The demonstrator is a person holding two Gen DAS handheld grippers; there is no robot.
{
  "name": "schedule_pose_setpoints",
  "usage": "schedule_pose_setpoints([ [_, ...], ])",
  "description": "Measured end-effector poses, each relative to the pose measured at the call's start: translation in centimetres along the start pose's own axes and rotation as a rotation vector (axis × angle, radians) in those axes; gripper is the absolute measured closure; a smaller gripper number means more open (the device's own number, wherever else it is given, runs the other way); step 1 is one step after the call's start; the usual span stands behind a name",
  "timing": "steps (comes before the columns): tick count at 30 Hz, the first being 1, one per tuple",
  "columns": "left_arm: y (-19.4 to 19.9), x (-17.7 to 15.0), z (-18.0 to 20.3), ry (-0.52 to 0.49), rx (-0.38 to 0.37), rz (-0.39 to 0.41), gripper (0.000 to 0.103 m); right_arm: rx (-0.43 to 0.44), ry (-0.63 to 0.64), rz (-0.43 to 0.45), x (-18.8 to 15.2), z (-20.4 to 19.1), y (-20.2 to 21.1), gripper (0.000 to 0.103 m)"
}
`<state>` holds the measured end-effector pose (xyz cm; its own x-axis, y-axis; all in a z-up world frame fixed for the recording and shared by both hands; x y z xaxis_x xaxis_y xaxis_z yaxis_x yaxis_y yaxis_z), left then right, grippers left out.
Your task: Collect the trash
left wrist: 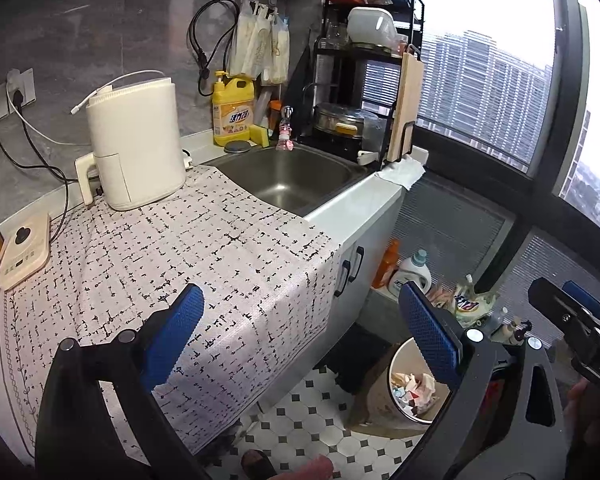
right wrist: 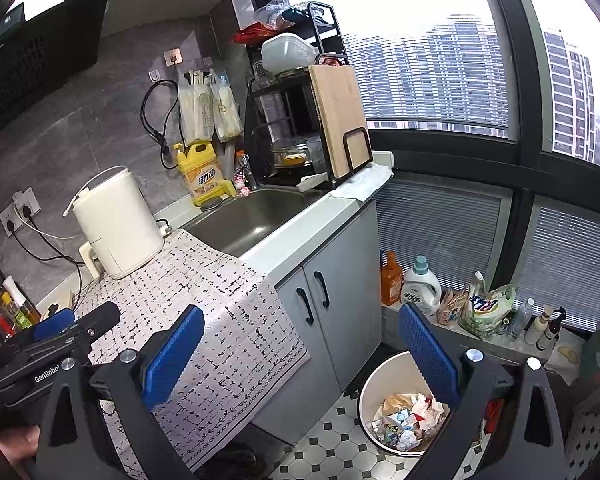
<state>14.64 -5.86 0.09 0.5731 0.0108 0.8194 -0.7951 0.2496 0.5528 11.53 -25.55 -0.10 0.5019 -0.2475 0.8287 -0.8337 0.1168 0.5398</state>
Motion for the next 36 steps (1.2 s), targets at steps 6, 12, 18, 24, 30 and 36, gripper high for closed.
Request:
schedule_pose_setpoints([
  [6, 0.0, 0.0, -0.6, 0.018, 0.011, 0.01, 0.006, 0.003, 0.007, -0.001, -0.1, -0.4, -0.4, 0.008],
  [12, -0.2, 0.0, -0.9, 0.03, 0.015, 0.009, 0.006, 0.005, 0.013, -0.007, -0.1, -0.8, -0.7, 0.008],
  [18, -0.2, 0.0, -1.0, 0.032, 0.017, 0.01, 0.006, 0.004, 0.014, -0.011, 0.0, -0.8, -1.0, 0.008],
  [24, -0.6, 0.1, -1.0, 0.036, 0.011, 0.005, 0.006, 0.005, 0.017, -0.016, -0.1, -0.8, -1.3, 0.008],
  [30, -0.8, 0.0, -0.9, 0.041, 0.008, 0.003, 0.006, 0.003, 0.018, -0.017, -0.2, -0.8, -1.3, 0.008],
  [36, -1.1, 0.0, -0.7, 0.041, 0.004, 0.001, 0.006, 0.002, 0.021, -0.021, -0.3, -0.5, -1.6, 0.008],
])
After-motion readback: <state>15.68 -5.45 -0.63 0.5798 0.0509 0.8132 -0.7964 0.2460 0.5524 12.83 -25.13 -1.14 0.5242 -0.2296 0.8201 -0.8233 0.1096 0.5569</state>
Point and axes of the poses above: each gripper's, at about its wrist camera, not at the fingertips, and y roughly against the way its jaws point, z to its right, x to its top, the point moved 6 cm from there along -y, roughly the way its jaws point, and after that the axes turned 9 degrees about -x, right-handed, at the moved point
